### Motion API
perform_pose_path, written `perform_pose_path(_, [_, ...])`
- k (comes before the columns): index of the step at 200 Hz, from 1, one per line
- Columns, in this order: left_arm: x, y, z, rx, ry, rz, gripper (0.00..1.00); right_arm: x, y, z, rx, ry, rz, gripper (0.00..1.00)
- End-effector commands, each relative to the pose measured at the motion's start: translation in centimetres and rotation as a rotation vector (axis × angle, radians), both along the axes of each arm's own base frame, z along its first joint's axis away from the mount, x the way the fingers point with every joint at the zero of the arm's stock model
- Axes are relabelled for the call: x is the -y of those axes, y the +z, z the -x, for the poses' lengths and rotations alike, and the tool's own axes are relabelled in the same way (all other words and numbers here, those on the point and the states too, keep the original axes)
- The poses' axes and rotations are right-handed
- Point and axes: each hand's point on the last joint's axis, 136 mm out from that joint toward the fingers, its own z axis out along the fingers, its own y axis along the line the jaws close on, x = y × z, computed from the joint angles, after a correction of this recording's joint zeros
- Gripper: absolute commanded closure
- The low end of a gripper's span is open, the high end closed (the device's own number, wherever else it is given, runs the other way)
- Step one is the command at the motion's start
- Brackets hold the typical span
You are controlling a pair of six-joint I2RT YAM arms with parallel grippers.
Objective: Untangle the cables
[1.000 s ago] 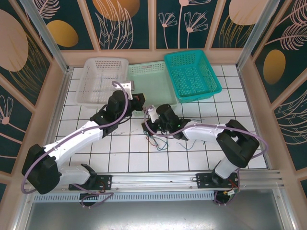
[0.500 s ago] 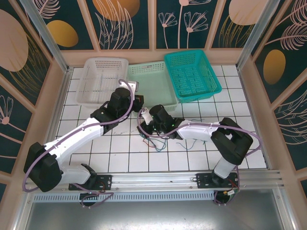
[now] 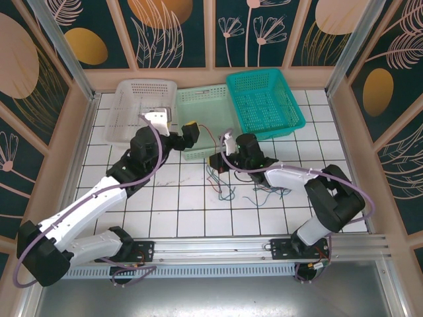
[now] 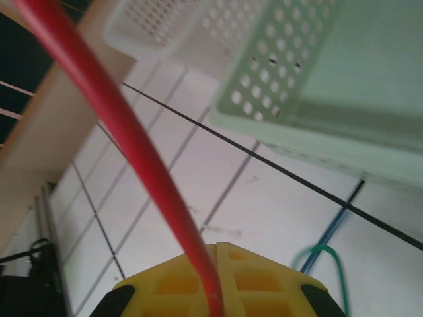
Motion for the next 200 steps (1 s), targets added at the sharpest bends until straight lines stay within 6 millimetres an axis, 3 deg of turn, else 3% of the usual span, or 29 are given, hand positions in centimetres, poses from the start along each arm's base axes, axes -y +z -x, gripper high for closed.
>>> perform_pose_path(1, [1.0, -2.3, 0.6, -0.027, -0.072, -0.033, 0.03, -0.5, 3.8, 0.5, 0.022, 0.043, -0.119, 1.00])
perform_pose_path(41, [2.9, -7.1, 2.3, -0.125, -0.212, -0.038, 0.18, 0.6, 6.0, -0.1, 0.044, 0.025, -0.164, 1.00])
perform_pose_path(84, [6.6, -9.4, 3.4, -0.209, -0.383, 0.049, 0.43, 0.7, 5.9, 0.0, 0.032, 0.019, -0.165, 1.00])
perform_pose_path(109, [7.8, -11.8, 4.4, -0.259, -0.429, 0.042, 0.44, 1.4, 6.3, -0.2, 0.048, -0.025, -0.190, 1.00])
perform_pose_path(142, [8.1, -14.7, 5.0, -0.351, -0.420, 0.065, 0.54, 1.9, 6.8, -0.2, 0.082, -0.051, -0.200, 1.00])
perform_pose_path(200, [8.4, -16.3, 6.2, -0.434, -0.421, 0.142, 0.59, 3.2, 8.0, -1.1, 0.175, -0.131, -0.179, 1.00])
